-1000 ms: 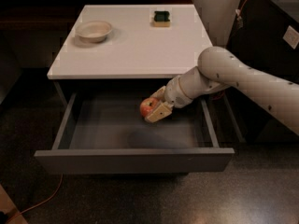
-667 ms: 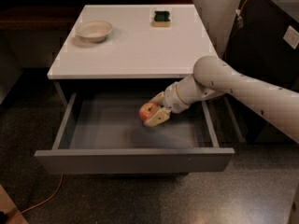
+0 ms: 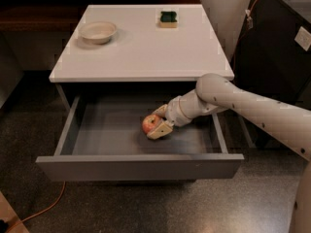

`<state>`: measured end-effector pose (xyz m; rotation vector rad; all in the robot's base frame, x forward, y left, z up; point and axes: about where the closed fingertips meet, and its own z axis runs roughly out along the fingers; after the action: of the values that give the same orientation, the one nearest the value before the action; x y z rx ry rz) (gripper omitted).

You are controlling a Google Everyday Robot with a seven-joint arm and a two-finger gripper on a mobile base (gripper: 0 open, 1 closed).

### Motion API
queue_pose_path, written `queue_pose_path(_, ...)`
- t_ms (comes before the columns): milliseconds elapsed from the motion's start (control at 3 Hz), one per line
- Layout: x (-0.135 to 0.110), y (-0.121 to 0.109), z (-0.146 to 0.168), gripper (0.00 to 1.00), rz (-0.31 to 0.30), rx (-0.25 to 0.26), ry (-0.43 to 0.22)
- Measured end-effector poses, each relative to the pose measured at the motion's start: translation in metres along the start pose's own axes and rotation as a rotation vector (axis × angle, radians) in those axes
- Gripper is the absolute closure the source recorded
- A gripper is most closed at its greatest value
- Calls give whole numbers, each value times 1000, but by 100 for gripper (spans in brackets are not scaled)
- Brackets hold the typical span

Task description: Place apple into top drawer

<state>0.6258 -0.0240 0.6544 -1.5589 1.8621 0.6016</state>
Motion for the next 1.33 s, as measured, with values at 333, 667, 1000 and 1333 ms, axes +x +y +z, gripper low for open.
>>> queue_pose_path(333, 9, -7, 22, 76, -21, -4, -17)
queue_pose_path(667, 13, -10, 32, 53, -25, -10, -27)
queue_pose_path(1000, 15, -11, 36, 30, -38, 2, -46)
queue_pose_path(1333, 15, -10, 39, 6, -40, -2, -47)
